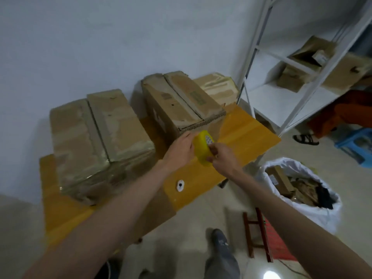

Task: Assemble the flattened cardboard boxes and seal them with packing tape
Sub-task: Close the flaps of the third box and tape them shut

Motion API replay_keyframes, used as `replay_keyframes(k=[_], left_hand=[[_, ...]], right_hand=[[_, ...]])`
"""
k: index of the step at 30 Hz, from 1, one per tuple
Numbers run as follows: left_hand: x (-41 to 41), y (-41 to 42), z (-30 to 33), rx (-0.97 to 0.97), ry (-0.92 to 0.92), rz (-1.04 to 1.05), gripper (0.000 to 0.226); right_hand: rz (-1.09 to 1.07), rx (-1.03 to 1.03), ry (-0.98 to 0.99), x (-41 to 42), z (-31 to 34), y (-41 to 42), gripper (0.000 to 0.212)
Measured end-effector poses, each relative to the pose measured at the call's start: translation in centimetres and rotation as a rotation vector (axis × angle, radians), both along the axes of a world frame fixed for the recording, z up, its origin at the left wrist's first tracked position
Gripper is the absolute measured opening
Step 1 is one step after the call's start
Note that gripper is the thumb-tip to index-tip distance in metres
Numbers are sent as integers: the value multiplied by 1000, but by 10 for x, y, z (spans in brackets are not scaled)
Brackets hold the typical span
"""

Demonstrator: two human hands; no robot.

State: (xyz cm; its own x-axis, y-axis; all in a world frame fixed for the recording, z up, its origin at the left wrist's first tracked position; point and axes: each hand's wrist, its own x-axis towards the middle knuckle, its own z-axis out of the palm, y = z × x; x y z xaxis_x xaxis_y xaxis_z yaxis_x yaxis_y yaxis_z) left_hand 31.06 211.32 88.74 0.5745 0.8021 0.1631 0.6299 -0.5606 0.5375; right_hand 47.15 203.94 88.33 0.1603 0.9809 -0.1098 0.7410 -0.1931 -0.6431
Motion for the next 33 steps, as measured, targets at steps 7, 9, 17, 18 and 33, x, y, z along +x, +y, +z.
replay_keyframes(k=[7,9,17,18,33], left_hand=[[-104,-4,91,201,-135,41,34],[-130,-1,111,231,-155,53,31],[-210,17,166,250,-298,163,17],[-218,22,172,267,-275,169,16],[-296,60,189,36,45,42,28]], right_hand=[[-17,163,44,-108,84,-5,37],[-2,204,69,-131,101,-1,34],[107,344,140,-204,141,21,29],[119,347,151,-210,144,24,29],[368,296,164,-253,170,83,20]])
